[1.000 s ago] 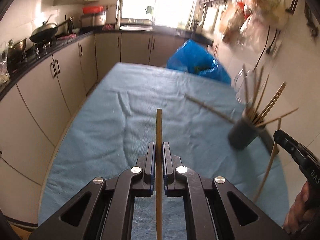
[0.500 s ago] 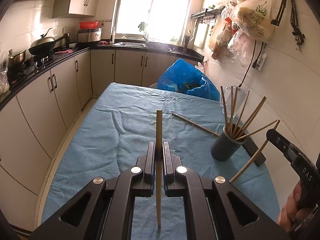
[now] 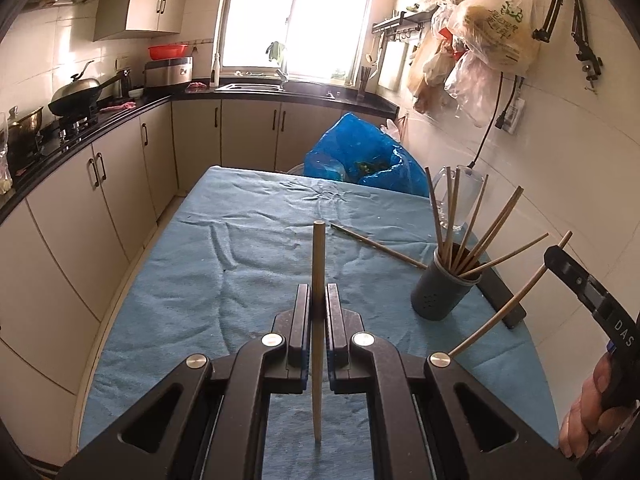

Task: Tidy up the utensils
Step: 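Hold both chopsticks upright and carry them toward the black cup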

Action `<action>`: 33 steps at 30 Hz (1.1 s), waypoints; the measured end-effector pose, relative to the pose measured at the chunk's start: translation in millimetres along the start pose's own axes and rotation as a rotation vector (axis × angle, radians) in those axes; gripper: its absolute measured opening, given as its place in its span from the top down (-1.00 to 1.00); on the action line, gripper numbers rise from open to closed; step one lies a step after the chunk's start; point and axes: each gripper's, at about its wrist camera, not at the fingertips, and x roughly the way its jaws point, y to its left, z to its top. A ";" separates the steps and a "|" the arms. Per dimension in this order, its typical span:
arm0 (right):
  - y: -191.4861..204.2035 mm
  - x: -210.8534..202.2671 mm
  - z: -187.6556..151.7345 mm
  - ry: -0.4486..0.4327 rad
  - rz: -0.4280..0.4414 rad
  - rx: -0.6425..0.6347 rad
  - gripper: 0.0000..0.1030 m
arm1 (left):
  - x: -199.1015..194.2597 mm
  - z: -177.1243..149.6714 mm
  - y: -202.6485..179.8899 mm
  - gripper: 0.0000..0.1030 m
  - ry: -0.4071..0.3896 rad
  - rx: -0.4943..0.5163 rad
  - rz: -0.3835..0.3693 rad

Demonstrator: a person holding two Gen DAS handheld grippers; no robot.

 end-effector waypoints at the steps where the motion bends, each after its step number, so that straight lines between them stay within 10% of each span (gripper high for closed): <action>1: -1.6 -1.9 0.6 -0.003 -0.003 0.003 0.87 | 0.3 0.1 -0.8 0.89 0.000 0.002 -0.002; 33: -16.6 -32.2 4.2 -0.042 -0.042 0.046 0.87 | -5.7 3.3 -37.7 0.89 -0.001 0.085 -0.022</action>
